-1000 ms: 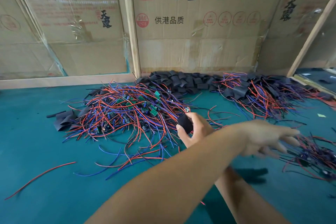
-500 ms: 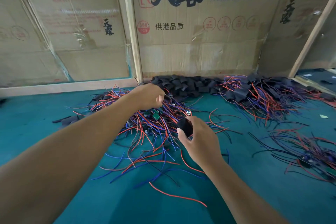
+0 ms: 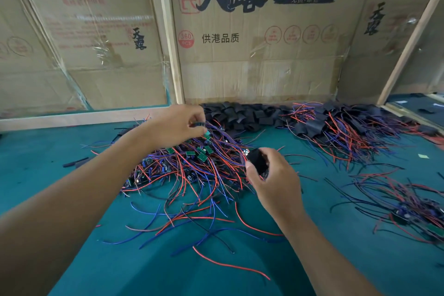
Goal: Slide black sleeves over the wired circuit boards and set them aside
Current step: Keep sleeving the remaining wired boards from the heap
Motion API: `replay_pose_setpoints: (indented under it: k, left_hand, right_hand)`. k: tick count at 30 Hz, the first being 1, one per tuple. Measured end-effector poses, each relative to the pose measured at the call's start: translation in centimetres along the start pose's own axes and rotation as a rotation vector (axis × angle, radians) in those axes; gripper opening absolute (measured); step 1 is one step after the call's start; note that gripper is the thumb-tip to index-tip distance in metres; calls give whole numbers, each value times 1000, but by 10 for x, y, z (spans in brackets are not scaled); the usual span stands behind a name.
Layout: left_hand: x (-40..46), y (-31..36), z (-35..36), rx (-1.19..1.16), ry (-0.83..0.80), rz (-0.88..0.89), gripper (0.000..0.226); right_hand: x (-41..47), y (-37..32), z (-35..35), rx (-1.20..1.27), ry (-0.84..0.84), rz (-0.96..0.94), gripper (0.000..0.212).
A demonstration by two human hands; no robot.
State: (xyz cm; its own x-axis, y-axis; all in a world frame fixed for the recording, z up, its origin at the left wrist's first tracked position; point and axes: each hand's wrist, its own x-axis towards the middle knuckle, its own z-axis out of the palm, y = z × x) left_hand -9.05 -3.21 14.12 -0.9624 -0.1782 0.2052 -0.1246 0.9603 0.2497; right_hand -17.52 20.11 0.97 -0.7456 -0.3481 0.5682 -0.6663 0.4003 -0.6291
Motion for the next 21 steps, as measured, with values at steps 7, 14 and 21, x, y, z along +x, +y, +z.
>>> replay_pose_setpoints:
  k: [7, 14, 21]
  left_hand:
    - [-69, 18, 2, -339, 318, -120, 16]
    - [-112, 5, 56, -628, 564, -322, 21]
    - [-120, 9, 64, -814, 690, -363, 30]
  right_hand:
    - [16, 16, -17, 27, 134, 95, 29]
    - [9, 7, -11, 89, -91, -1, 25]
    - [-1, -8, -5, 314, -453, -48, 37]
